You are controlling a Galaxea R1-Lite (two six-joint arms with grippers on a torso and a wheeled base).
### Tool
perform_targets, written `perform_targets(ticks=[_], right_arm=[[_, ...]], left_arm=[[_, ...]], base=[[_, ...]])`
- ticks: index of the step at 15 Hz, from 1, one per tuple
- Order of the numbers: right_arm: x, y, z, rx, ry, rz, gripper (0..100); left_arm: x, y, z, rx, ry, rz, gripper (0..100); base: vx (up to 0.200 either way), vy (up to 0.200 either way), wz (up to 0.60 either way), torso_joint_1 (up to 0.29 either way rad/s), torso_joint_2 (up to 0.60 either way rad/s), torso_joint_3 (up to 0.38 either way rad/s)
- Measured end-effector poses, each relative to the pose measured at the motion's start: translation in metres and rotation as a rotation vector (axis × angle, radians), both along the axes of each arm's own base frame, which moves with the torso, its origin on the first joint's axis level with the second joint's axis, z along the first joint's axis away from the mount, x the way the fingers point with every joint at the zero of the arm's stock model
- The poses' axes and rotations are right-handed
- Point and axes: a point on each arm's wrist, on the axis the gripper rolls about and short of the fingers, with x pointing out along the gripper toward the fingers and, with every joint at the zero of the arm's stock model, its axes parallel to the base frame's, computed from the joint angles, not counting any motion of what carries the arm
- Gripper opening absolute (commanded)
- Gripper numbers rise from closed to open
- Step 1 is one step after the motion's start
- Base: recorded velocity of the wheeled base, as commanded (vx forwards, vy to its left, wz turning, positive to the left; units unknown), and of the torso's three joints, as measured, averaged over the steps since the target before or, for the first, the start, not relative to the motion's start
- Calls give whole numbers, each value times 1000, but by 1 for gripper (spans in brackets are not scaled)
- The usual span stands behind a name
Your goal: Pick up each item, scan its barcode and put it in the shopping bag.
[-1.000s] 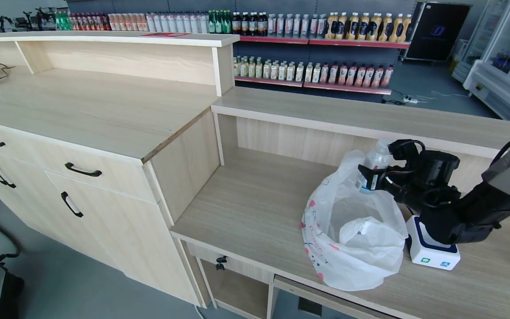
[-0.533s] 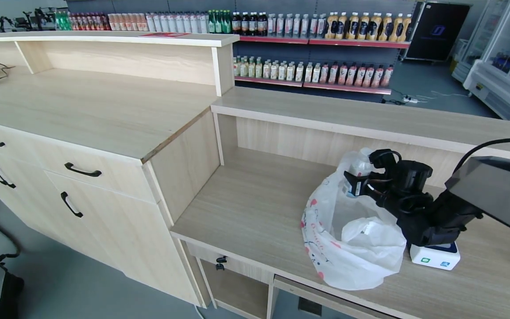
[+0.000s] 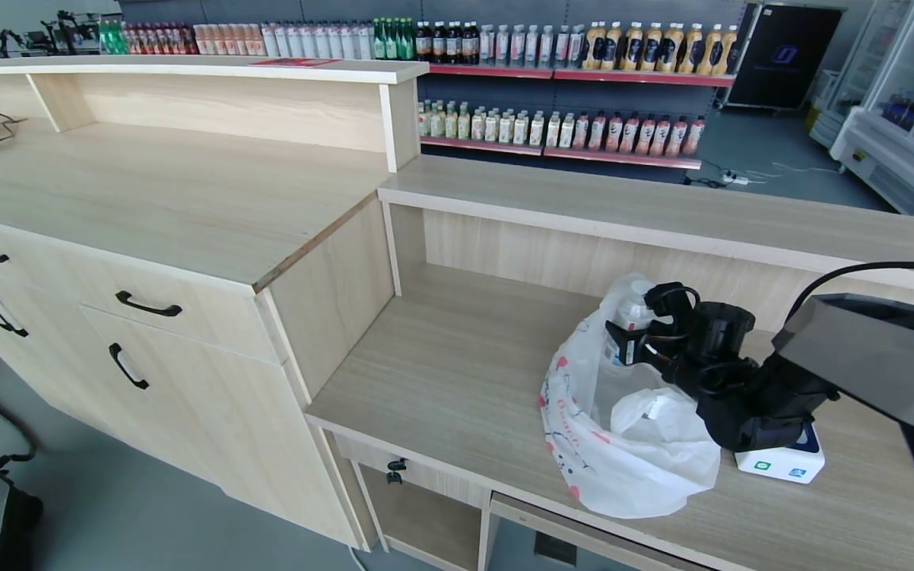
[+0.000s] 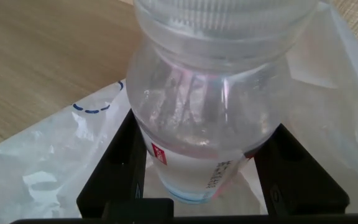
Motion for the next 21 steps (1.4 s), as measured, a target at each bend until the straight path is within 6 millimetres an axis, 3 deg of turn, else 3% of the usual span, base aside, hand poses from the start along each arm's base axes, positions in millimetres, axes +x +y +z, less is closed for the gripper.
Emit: perform_targets(ticks=[3,4,8,11,18,21], right_arm=[[0,0,-4,-1,7,7,0],[0,0,-4,-13,6,20,100],[-2,-1,-4,-25,20,30,100],[-17,-4,8,-19,57,42,100],[-67,-24,87,-18,100,77,100],[-114,-33,130,-85,93,70,100]], left_arm=[[0,0,0,0,0,0,100],[0,0,0,0,0,0,100],[0,0,0,0,0,0,100],[0,0,0,0,0,0,100],[0,0,0,0,0,0,100],[0,0,0,0,0,0,100]], base=[[0,0,0,0,0,0],[0,0,0,0,0,0],[0,0,0,0,0,0],[0,0,0,0,0,0],[0,0,0,0,0,0],[0,0,0,0,0,0]])
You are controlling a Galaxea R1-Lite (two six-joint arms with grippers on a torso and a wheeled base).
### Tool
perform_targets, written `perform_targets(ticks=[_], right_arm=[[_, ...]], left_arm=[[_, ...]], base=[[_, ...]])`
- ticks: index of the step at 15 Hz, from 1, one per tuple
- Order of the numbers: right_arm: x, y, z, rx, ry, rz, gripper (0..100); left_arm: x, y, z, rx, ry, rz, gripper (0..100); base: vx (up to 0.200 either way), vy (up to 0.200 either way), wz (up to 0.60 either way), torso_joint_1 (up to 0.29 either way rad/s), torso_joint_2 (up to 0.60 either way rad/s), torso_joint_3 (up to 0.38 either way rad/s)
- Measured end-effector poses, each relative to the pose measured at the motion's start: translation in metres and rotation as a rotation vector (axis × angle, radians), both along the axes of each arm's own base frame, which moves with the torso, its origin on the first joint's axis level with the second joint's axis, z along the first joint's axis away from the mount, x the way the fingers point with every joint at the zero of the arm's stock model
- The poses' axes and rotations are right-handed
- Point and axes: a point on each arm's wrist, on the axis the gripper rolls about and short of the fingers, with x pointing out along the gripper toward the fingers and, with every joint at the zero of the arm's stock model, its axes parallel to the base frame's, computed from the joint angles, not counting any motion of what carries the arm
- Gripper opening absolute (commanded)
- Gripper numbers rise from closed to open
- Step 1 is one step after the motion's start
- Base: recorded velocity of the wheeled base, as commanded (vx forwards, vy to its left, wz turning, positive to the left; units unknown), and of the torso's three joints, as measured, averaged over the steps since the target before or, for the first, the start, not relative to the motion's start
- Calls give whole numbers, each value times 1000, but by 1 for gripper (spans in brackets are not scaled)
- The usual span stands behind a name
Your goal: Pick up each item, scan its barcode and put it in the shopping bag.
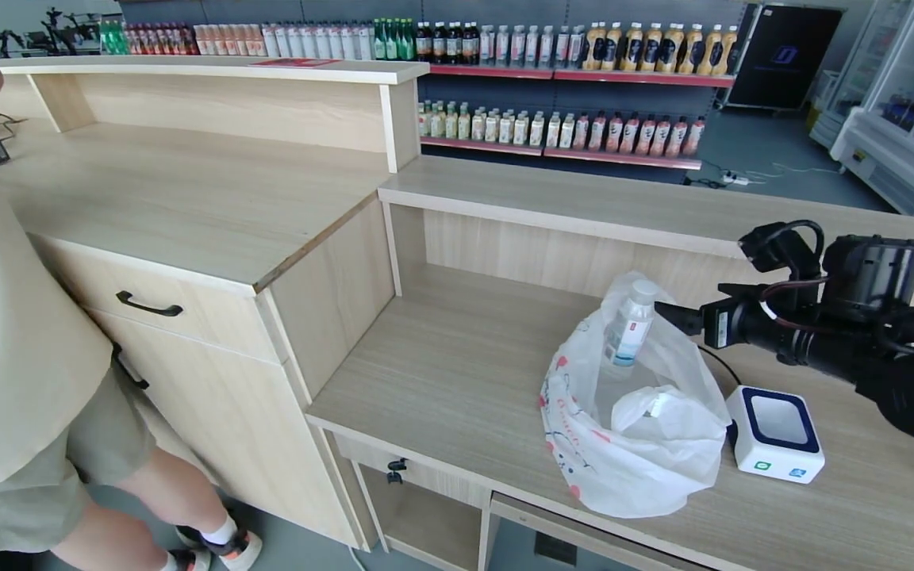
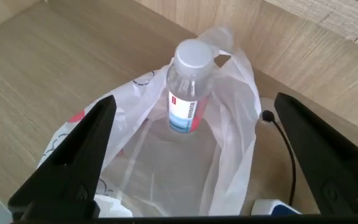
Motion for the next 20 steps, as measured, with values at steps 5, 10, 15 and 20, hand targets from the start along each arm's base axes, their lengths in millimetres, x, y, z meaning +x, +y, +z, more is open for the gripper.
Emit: perform_targets(ticks=[5,10,15,20], right_arm=[[-117,-34,31,-168,153,-91,100],[-168,-64,40,-189,151,-335,100],[-177,-104,36,-169,227,-649,100],[-135,-157,26,-167,226,-667,100]], left_arm=[[0,0,0,0,0,0,100],[0,0,0,0,0,0,100],[0,0,0,0,0,0,100],[0,0,0,0,0,0,100]], base=[[0,0,-360,1,0,1],[0,0,-600,5,1,0],[0,0,-360,-1,0,2],[0,0,0,0,0,0]])
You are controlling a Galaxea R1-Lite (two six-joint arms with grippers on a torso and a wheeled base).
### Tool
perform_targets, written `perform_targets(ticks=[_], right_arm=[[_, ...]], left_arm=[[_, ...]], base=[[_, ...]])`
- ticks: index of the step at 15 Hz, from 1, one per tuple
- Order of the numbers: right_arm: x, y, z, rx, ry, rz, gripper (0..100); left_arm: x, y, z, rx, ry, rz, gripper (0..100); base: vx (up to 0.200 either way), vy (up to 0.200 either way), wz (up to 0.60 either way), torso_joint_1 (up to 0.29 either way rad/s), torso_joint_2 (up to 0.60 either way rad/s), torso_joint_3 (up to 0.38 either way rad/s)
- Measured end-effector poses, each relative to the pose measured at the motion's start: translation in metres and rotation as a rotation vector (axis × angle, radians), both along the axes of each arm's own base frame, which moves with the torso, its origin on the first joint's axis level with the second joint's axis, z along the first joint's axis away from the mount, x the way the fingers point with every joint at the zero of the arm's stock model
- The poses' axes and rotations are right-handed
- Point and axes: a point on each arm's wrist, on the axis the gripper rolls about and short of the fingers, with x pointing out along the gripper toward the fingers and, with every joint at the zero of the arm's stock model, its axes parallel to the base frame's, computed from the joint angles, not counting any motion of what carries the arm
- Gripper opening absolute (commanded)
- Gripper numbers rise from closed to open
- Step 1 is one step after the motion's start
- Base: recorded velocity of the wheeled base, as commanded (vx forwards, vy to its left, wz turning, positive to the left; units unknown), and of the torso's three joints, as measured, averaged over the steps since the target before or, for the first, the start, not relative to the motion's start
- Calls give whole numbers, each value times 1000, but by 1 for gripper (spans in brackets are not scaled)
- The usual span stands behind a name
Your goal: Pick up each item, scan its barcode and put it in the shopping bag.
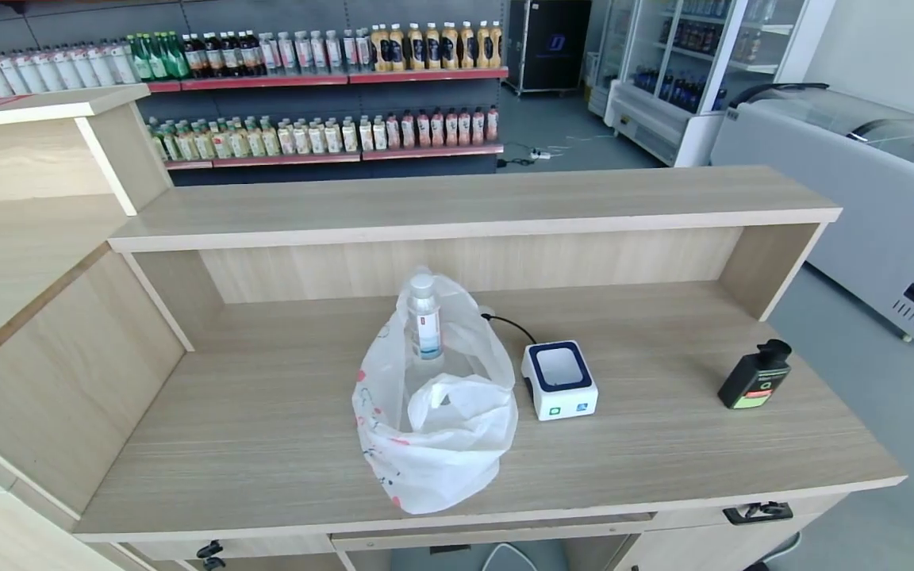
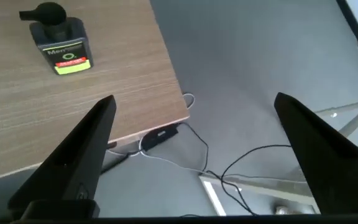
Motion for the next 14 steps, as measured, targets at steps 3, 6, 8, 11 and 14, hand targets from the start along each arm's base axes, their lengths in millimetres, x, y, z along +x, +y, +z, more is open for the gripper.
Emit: perform_targets(ticks=[3,6,8,11,14], right_arm=[[28,-39,-16,-65,42,274,100],[44,-71,-33,-125,60,406,100],[43,-85,-46,-105,74,417,100],[44,-103,-63,-42,38,492,100],[59,-118,-72,-25,-12,582,100]], left_arm=[[0,0,0,0,0,0,100],[0,0,0,0,0,0,100],[0,0,0,0,0,0,100],[0,0,0,0,0,0,100],[0,0,0,0,0,0,100]], base=[[0,0,0,0,0,0],[0,0,0,0,0,0],[0,0,0,0,0,0],[0,0,0,0,0,0],[0,0,0,0,0,0]])
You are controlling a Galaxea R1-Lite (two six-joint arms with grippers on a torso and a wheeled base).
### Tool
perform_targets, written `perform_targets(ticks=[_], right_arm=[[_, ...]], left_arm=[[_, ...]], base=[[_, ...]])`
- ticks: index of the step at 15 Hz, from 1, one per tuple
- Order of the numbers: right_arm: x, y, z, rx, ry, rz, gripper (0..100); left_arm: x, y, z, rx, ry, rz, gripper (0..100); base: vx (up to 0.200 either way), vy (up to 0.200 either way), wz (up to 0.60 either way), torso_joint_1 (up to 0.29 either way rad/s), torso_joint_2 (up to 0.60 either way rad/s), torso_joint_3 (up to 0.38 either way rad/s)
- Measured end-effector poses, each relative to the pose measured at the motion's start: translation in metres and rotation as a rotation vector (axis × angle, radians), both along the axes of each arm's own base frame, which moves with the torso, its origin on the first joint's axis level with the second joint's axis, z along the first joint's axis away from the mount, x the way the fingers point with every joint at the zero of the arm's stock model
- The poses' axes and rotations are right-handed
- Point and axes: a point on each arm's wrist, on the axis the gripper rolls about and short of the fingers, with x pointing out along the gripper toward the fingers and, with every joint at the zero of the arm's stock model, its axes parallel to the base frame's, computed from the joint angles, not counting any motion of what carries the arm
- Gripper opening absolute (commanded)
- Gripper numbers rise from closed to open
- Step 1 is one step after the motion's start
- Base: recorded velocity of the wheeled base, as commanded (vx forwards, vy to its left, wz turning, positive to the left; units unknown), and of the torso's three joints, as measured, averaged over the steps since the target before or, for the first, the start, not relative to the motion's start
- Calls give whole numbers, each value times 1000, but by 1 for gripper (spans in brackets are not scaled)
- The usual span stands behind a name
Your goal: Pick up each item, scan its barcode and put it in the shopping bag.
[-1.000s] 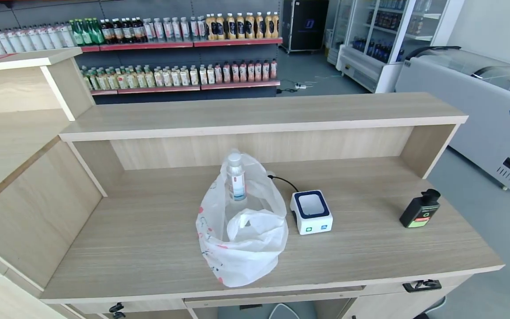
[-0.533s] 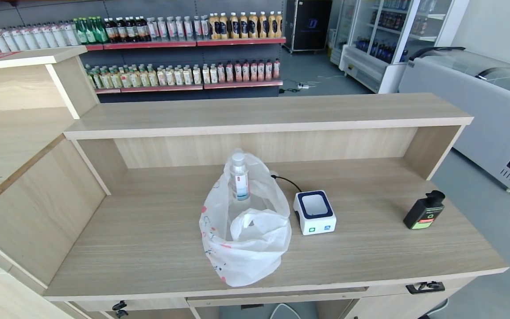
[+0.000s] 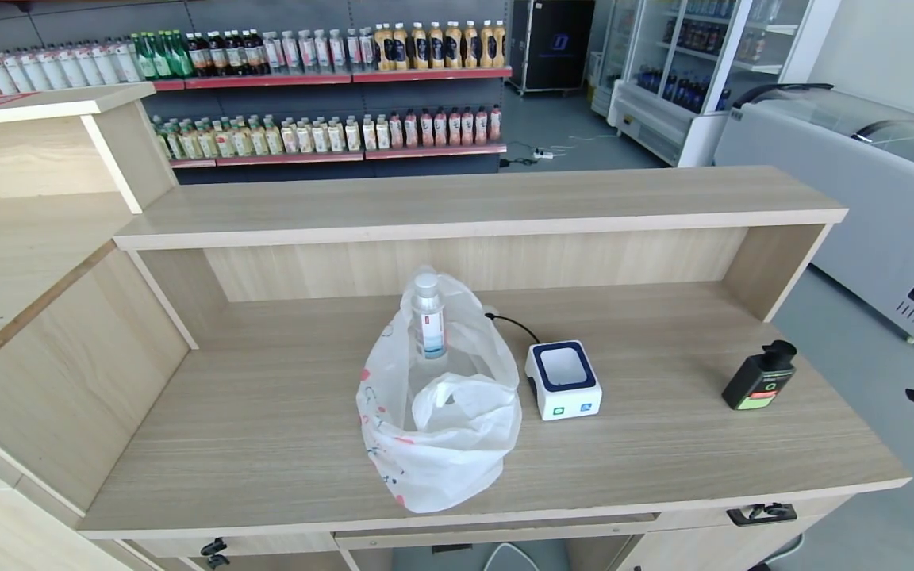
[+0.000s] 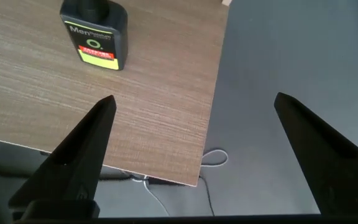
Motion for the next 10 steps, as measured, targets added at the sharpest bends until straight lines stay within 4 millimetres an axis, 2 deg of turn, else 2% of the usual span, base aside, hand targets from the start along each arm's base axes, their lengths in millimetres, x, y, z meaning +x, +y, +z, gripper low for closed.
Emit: perform_targets(ticks=[4,10], right_arm=[[28,-7,-12,14,-13,72,100],[71,15,-40,11,13,211,100]], left_arm=[[0,0,0,0,0,0,100],[0,0,0,0,0,0,100]], base=[[0,0,0,0,0,0],[0,0,0,0,0,0]])
